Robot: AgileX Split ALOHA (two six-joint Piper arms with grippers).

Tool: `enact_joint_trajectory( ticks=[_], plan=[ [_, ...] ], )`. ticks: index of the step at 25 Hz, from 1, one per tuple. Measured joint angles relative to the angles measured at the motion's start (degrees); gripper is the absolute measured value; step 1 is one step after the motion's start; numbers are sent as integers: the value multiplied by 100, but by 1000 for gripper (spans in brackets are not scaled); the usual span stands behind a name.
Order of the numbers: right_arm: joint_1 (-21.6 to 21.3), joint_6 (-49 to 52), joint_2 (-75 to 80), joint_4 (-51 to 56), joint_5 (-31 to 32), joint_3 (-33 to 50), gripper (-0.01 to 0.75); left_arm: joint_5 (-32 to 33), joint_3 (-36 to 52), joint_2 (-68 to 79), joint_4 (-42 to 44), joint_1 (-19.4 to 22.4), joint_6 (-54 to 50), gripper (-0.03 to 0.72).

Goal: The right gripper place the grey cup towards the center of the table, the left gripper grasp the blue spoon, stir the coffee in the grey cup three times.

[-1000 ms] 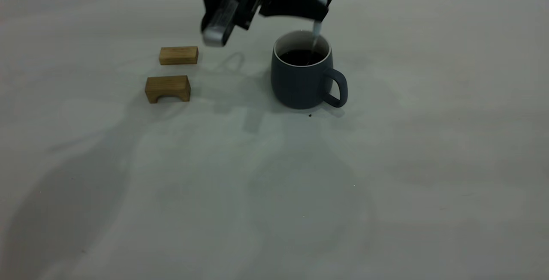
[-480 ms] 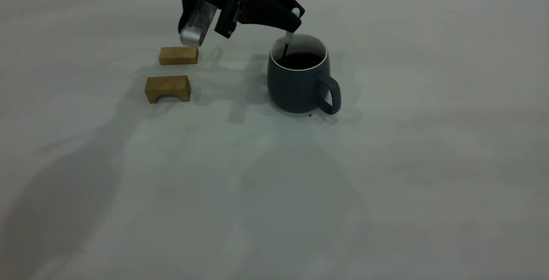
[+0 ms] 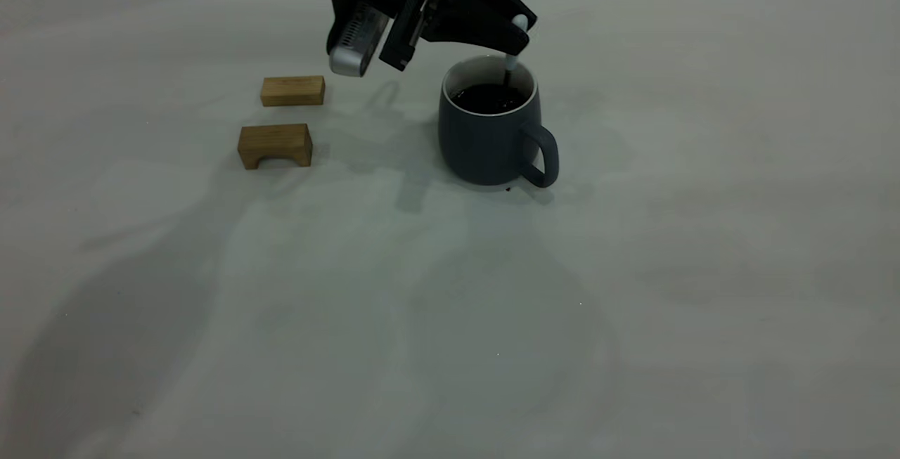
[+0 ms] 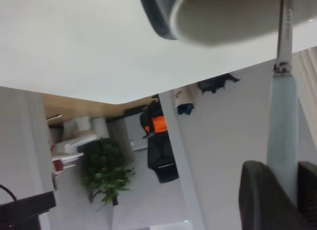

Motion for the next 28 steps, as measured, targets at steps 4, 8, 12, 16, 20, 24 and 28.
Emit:
enact_joint_trajectory(
  ticks=[4,8,12,16,20,24,28],
  plan=[
    [0,0,0,0,0,0,237,0,0,0,202,0,5,169],
    [0,0,0,0,0,0,237,54,0,0,371,0,-47,201],
    [0,0,0,0,0,0,237,142,0,0,453,-44,-70,312],
    [0,0,0,0,0,0,237,168,0,0,471,-90,-85,432],
    [0,0,0,0,0,0,237,168,-91,-32,666,-90,-85,536],
    [0,0,0,0,0,0,237,288,-591,-428,2013,-34,-130,559],
    [0,0,0,0,0,0,237,855,-1282,-1076,3939,-23,-126,560]
  ],
)
